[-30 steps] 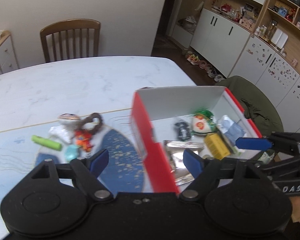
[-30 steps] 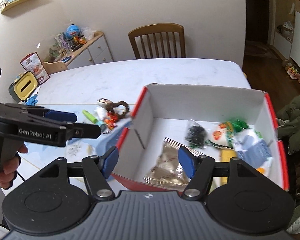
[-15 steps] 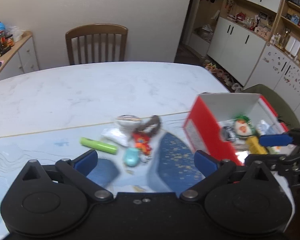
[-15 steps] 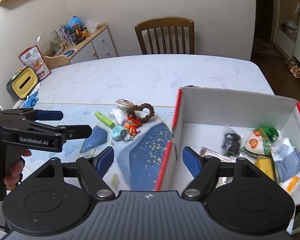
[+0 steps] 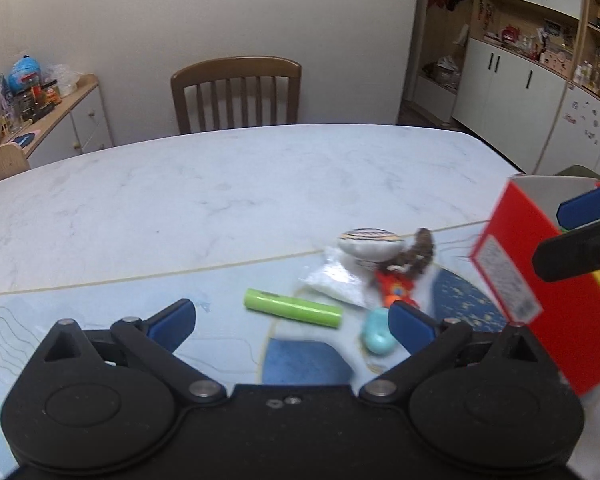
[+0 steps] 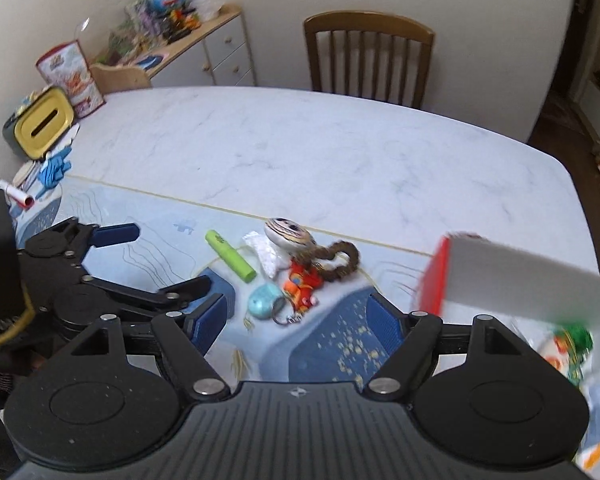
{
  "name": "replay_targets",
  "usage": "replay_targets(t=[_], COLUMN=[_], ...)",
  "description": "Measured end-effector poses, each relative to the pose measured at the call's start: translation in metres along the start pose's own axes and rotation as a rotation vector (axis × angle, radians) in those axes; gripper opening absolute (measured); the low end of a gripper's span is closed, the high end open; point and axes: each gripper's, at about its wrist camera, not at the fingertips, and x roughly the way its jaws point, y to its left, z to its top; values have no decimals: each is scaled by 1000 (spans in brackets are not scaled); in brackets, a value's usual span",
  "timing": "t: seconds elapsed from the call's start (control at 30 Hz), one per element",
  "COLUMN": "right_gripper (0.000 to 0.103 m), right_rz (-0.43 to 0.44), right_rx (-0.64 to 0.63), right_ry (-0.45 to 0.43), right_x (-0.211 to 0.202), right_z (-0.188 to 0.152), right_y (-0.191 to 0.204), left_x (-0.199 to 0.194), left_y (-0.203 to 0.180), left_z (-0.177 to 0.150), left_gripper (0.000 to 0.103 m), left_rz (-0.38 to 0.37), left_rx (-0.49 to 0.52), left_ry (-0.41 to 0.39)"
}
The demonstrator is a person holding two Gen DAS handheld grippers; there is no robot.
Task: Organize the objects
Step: 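Move both grippers back to the items left on the mat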
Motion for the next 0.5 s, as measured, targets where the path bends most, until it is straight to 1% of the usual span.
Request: replay_targets(t=[0.13,0.27,0.5], right_gripper=[76,76,76], right_rz=[11,-11,-22], right_rx=[-60,-109,-184], right_ry=[47,78,117], right_x=[24,46,84], right_z=[18,34,56], right_y=[10,13,17], left_x=[19,34,57], left_y=[2,2,1], left_z=[-2,-4,-10], left_gripper=[102,102,102], left_rz=[15,11,18], left_rx=[6,13,38], left_ry=[-5,-11,14])
